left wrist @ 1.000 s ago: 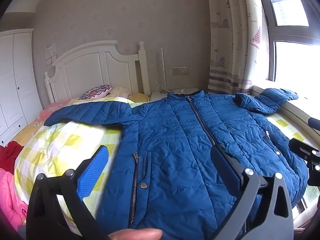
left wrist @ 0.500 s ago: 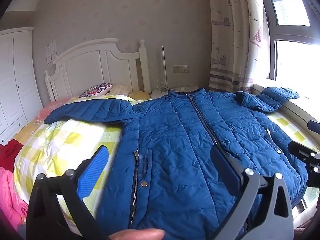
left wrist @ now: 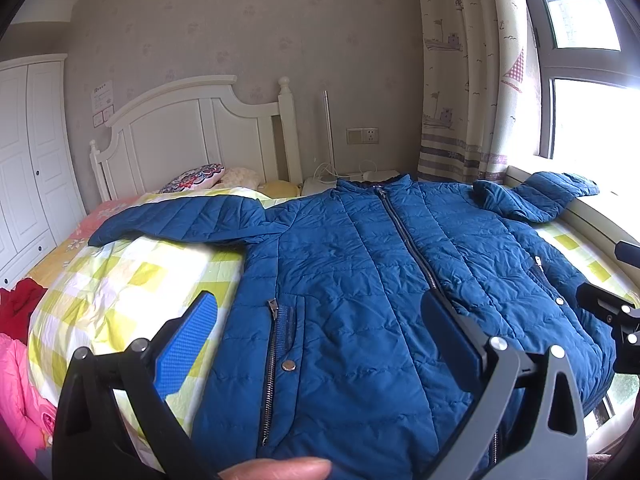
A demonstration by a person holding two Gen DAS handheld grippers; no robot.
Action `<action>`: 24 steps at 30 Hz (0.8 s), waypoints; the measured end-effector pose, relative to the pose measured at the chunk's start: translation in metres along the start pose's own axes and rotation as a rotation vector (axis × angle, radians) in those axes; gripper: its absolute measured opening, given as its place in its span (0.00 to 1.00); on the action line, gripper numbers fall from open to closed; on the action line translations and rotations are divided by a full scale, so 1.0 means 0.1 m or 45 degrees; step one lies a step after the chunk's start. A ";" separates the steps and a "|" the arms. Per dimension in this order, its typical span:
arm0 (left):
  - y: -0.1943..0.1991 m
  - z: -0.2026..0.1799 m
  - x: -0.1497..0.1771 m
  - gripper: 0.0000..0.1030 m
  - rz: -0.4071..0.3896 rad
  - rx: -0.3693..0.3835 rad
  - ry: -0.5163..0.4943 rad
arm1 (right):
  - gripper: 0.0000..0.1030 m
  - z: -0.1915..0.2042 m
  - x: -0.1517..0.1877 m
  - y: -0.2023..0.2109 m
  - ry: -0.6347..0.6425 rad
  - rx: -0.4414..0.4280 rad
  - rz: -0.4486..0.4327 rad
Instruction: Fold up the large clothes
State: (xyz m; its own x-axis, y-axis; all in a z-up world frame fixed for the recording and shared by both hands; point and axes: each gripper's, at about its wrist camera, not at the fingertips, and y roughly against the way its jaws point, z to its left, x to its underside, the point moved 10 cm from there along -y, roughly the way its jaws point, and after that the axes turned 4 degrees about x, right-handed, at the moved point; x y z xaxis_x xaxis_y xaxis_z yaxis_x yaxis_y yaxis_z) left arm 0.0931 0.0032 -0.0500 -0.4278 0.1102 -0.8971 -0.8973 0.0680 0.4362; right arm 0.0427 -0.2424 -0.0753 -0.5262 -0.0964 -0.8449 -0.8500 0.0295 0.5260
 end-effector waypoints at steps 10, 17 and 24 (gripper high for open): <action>-0.02 0.02 0.09 0.98 0.012 0.001 0.005 | 0.95 0.01 0.02 -0.03 0.000 -0.007 0.017; -0.03 0.02 0.08 0.98 0.014 0.001 0.004 | 0.95 0.02 0.02 -0.03 0.000 -0.010 0.023; -0.03 0.02 0.08 0.98 0.015 0.001 0.003 | 0.95 0.01 0.03 -0.04 -0.002 -0.014 0.030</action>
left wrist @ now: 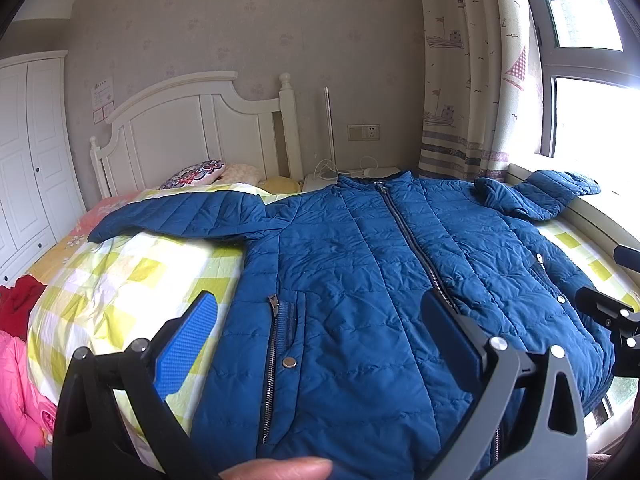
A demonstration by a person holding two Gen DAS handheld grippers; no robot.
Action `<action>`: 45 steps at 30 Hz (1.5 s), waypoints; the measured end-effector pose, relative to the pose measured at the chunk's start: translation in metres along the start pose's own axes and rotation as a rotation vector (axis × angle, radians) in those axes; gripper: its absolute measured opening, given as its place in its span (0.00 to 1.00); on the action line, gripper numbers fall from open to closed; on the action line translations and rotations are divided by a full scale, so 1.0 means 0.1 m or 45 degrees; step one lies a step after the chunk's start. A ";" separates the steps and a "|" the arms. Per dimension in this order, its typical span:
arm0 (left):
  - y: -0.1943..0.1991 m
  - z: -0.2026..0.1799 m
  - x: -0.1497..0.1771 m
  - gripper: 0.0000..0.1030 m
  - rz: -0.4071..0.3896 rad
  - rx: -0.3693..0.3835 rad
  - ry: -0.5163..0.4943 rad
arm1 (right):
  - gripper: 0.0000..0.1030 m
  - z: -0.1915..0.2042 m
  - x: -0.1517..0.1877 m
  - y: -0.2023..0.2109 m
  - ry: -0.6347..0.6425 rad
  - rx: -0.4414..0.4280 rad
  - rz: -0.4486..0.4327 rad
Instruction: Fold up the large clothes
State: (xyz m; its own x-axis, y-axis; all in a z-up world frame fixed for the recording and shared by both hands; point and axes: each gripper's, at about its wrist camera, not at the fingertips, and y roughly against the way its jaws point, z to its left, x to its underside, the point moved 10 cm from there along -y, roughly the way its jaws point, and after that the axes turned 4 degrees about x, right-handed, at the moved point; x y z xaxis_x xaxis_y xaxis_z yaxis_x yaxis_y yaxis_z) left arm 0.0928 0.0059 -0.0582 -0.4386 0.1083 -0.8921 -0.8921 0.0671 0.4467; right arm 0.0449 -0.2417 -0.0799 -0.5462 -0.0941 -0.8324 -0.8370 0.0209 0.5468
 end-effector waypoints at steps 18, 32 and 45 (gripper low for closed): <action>0.00 0.02 0.02 0.98 0.010 -0.001 0.002 | 0.95 0.00 0.02 -0.01 -0.003 -0.006 0.010; 0.01 0.04 0.02 0.98 0.011 -0.004 0.005 | 0.95 0.02 0.03 -0.01 0.000 -0.010 0.011; 0.00 0.06 0.03 0.98 0.021 -0.006 0.005 | 0.95 0.02 0.06 -0.02 -0.005 -0.013 0.020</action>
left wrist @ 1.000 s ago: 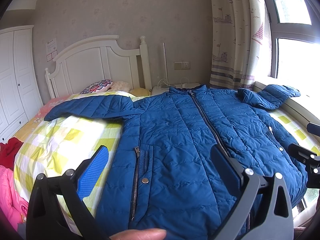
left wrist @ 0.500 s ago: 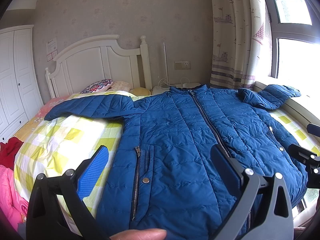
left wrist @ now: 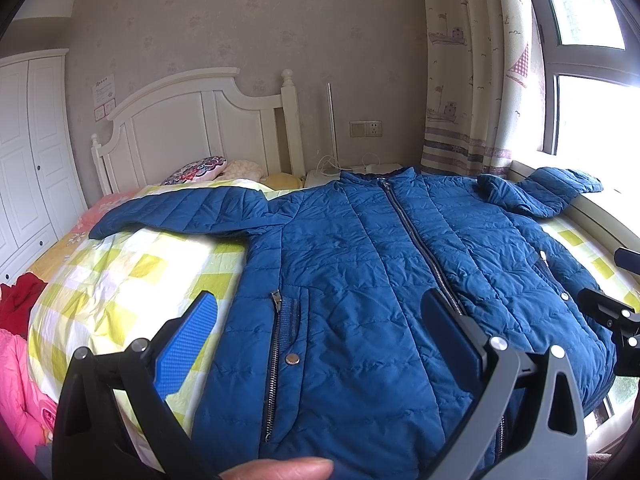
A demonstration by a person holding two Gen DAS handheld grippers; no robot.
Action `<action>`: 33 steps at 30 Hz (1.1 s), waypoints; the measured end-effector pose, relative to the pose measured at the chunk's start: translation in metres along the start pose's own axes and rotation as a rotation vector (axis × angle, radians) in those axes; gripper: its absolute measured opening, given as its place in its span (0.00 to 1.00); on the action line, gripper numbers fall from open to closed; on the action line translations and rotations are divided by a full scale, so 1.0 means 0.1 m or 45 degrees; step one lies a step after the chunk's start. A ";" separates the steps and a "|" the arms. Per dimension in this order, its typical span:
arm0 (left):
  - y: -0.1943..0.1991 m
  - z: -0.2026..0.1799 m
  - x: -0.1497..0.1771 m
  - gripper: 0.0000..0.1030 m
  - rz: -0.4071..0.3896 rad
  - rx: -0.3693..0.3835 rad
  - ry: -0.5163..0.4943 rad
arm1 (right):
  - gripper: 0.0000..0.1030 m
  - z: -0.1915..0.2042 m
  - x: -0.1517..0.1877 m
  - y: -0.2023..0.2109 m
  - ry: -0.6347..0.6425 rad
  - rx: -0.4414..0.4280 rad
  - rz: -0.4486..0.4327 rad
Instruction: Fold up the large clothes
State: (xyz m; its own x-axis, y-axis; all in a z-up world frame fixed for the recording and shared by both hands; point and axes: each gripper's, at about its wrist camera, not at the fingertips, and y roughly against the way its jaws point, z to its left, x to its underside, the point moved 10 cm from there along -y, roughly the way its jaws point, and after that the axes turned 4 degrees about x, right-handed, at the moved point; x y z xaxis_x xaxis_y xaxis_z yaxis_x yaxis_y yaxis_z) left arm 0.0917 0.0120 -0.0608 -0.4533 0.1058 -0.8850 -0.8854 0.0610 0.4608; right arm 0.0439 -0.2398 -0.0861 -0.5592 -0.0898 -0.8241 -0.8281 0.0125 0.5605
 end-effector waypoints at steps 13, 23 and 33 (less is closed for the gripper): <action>-0.51 -0.05 -0.06 0.98 0.144 0.010 -0.125 | 0.95 -0.39 -0.03 -0.27 -0.069 0.090 0.034; -2.42 0.20 -0.32 0.98 0.471 -0.089 -0.222 | 0.95 -2.30 -0.32 -1.64 -0.541 0.349 0.275; -3.09 0.35 -0.20 0.98 0.591 0.122 0.119 | 0.64 -3.48 -0.73 -2.73 -0.798 0.445 0.259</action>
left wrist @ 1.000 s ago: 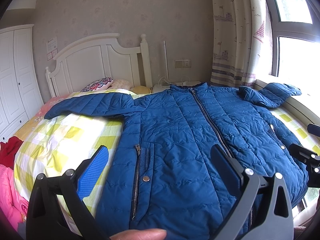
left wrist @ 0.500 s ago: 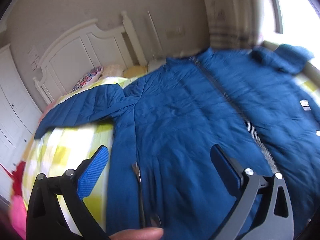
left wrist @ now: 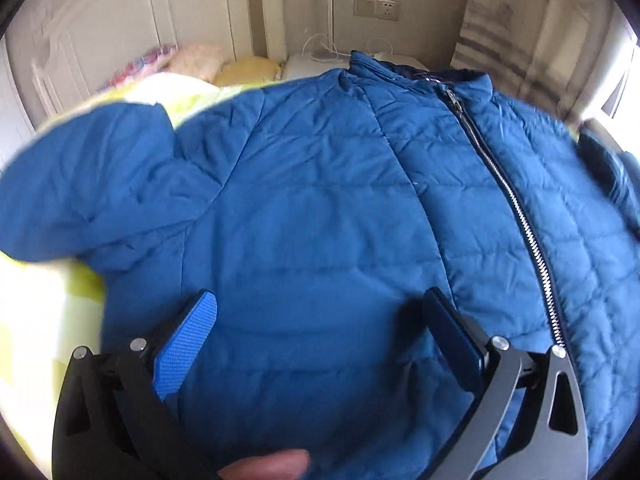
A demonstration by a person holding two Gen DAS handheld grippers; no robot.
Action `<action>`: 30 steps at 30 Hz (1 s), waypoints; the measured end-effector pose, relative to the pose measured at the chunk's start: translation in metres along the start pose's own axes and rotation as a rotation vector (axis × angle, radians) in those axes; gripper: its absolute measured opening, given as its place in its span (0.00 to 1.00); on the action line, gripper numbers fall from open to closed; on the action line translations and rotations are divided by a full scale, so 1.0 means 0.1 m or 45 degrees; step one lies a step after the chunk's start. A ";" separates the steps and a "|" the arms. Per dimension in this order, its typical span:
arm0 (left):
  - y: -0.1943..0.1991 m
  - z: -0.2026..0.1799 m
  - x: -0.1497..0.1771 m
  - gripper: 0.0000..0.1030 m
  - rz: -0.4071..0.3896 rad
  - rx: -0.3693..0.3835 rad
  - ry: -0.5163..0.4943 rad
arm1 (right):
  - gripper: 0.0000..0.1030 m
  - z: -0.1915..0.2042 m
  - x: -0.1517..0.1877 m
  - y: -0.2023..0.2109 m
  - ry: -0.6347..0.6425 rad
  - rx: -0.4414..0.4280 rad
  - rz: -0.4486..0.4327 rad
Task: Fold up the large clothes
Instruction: 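Grasp the jacket sleeve with the right gripper and lift it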
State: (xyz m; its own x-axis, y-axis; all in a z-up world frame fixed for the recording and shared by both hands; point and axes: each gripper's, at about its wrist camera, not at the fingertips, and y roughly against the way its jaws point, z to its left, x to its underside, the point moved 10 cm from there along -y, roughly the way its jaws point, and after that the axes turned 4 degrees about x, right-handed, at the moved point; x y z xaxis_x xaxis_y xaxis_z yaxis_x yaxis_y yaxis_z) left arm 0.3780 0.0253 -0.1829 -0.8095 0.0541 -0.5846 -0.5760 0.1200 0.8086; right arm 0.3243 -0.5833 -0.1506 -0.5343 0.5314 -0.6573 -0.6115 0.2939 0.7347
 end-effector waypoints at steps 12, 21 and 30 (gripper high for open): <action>0.01 -0.03 0.02 0.98 -0.003 -0.005 -0.006 | 0.24 2.30 0.39 1.27 0.679 -0.449 -0.358; 0.02 -0.04 0.03 0.98 0.002 0.012 -0.022 | 0.65 2.83 2.21 0.82 1.091 -0.558 0.184; 0.02 -0.04 0.04 0.98 0.003 0.017 -0.036 | 0.67 1.21 0.58 0.55 0.105 -0.602 0.184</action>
State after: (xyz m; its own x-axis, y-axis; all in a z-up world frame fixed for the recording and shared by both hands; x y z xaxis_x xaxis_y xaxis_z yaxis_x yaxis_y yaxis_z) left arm 0.3731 0.0222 -0.1835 -0.8073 0.0820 -0.5844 -0.5723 0.1329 0.8092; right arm 0.3297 -0.4399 -0.1280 -0.6657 0.4700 -0.5797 -0.7154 -0.1807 0.6750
